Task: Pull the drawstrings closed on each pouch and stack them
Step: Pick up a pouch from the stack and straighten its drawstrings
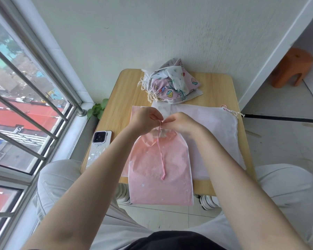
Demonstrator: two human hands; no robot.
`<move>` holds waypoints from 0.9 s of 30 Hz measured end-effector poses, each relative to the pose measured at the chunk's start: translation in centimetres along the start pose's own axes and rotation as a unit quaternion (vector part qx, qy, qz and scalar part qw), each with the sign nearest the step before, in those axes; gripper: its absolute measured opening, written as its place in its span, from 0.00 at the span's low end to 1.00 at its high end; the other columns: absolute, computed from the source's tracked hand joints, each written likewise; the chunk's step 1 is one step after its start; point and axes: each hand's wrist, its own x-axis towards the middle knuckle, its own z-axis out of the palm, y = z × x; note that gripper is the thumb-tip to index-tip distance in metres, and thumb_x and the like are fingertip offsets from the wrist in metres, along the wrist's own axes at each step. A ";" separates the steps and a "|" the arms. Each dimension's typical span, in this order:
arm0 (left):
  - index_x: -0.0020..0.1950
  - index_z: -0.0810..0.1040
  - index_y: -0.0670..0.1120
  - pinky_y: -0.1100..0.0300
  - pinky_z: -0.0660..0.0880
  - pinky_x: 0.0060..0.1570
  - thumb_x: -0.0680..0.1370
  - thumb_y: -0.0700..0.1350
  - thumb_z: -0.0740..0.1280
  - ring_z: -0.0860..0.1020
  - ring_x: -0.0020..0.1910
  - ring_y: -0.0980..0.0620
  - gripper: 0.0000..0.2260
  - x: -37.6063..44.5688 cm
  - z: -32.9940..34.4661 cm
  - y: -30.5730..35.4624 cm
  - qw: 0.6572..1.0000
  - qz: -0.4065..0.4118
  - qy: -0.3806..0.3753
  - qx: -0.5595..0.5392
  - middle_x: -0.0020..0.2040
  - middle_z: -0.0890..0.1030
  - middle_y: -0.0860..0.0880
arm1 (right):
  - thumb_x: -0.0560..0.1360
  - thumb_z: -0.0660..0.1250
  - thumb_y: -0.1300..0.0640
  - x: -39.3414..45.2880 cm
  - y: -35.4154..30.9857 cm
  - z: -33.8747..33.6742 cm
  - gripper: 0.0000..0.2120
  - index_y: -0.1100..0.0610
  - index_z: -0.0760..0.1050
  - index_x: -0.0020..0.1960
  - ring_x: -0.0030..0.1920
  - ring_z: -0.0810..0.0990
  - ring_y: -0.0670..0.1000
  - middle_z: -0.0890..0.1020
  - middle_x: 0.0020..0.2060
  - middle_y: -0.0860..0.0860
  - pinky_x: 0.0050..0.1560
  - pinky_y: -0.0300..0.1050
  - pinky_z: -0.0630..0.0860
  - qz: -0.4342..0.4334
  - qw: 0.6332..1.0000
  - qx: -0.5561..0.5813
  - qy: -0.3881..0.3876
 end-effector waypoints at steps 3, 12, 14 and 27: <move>0.44 0.83 0.42 0.73 0.75 0.37 0.70 0.32 0.72 0.81 0.38 0.55 0.07 -0.2 0.0 -0.2 0.997 -0.046 0.026 -0.053 0.41 0.85 0.45 | 0.71 0.71 0.59 0.0 0.3 0.0 0.10 0.53 0.80 0.53 0.48 0.81 0.51 0.81 0.49 0.52 0.51 0.46 0.77 0.004 1.000 0.014 0.017; 0.46 0.83 0.42 0.67 0.76 0.36 0.71 0.35 0.74 0.78 0.33 0.56 0.06 0.0 0.3 0.0 0.985 -0.136 -0.017 -0.106 0.37 0.82 0.48 | 0.74 0.67 0.57 0.4 -1.0 -0.8 0.04 0.55 0.80 0.48 0.41 0.77 0.47 0.79 0.39 0.45 0.41 0.40 0.71 -0.028 0.986 -0.113 0.118; 0.45 0.83 0.42 0.65 0.77 0.38 0.70 0.35 0.74 0.79 0.34 0.55 0.06 0.0 0.3 0.1 0.983 -0.139 -0.022 -0.119 0.38 0.83 0.47 | 0.75 0.64 0.60 0.7 -1.7 -0.9 0.03 0.54 0.75 0.47 0.40 0.81 0.49 0.83 0.39 0.47 0.43 0.43 0.76 -0.060 0.987 -0.064 0.134; 0.47 0.82 0.39 0.68 0.76 0.38 0.71 0.30 0.71 0.80 0.35 0.56 0.08 -0.6 0.2 -0.2 0.982 -0.098 -0.027 -0.161 0.37 0.83 0.48 | 0.73 0.68 0.64 1.3 0.2 -0.4 0.08 0.53 0.83 0.41 0.35 0.74 0.49 0.79 0.34 0.51 0.34 0.39 0.66 0.053 0.997 0.032 -0.056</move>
